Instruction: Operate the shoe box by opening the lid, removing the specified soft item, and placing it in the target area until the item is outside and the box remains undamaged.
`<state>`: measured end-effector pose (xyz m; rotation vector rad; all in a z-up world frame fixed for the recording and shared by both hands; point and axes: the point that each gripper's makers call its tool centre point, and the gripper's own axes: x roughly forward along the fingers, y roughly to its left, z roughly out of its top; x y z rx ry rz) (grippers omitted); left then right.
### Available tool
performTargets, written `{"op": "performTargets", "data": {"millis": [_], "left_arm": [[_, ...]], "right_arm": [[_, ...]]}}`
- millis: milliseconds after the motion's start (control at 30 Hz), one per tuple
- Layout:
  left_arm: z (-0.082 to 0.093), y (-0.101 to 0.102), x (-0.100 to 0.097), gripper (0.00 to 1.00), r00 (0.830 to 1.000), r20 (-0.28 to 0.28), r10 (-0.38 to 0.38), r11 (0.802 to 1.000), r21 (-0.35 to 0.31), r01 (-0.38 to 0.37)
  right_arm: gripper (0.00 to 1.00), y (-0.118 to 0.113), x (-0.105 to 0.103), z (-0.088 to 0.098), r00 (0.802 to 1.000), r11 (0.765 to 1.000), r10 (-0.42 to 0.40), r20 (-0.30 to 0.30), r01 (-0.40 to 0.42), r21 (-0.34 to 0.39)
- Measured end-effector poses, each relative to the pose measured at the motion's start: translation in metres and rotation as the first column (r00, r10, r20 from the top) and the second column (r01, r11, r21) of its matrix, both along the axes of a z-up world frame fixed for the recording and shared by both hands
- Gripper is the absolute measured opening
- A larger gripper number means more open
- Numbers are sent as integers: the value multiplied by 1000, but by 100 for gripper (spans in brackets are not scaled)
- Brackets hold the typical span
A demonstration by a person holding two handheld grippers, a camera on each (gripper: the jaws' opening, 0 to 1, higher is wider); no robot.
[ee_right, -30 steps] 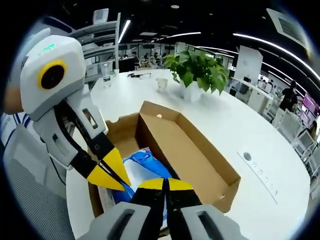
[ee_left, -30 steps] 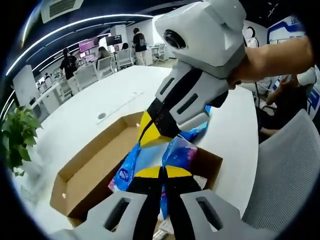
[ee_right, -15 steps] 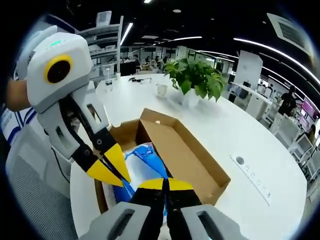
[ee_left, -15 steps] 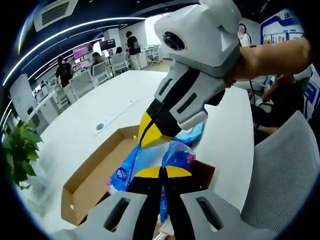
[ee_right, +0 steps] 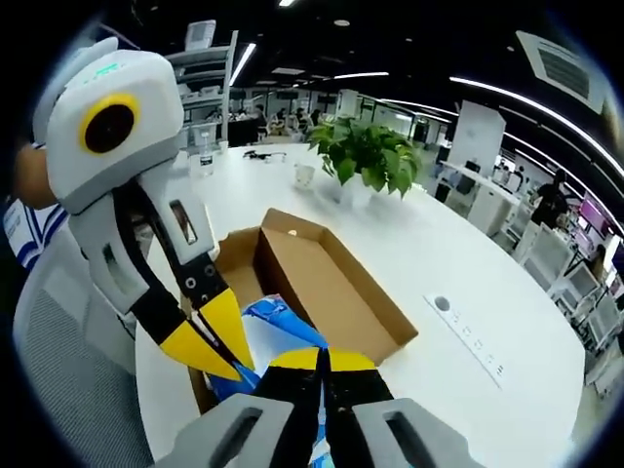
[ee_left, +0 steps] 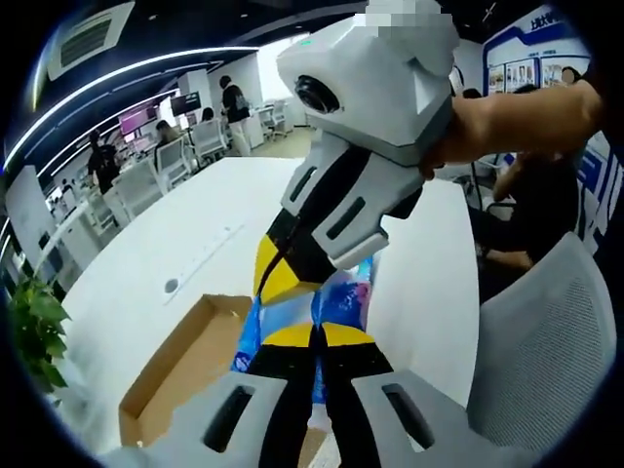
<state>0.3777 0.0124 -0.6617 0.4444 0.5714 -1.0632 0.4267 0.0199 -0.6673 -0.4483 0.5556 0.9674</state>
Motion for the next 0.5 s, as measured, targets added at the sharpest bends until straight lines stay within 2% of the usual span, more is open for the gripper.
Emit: {"op": "performTargets", "data": {"millis": [500], "left_arm": [[-1, -64, -2, 0, 994, -4, -111, 994, 13, 111]], "right_arm": [[0, -67, -1, -4, 996, 996, -92, -4, 92, -17]]}}
